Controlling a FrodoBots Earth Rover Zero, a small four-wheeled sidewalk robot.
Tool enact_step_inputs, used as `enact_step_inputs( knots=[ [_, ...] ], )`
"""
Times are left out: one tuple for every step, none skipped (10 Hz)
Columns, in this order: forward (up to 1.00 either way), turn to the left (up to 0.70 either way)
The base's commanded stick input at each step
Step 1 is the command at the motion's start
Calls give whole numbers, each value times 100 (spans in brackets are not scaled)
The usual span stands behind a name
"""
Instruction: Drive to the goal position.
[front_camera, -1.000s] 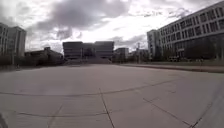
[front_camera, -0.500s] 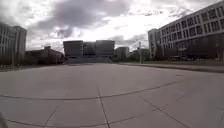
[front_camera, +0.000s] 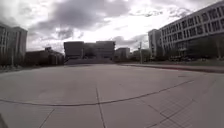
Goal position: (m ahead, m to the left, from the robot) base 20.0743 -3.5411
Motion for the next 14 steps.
enact_step_inputs(
  knots=[
    [50, 1],
    [50, 1],
    [50, 1],
    [50, 30],
    [50, 51],
    [50, 51],
    [50, 3],
    [50, 1],
    [50, 1],
    [50, 1],
    [50, 1],
    [50, 1],
    [50, 1],
    [50, 1]
  ],
)
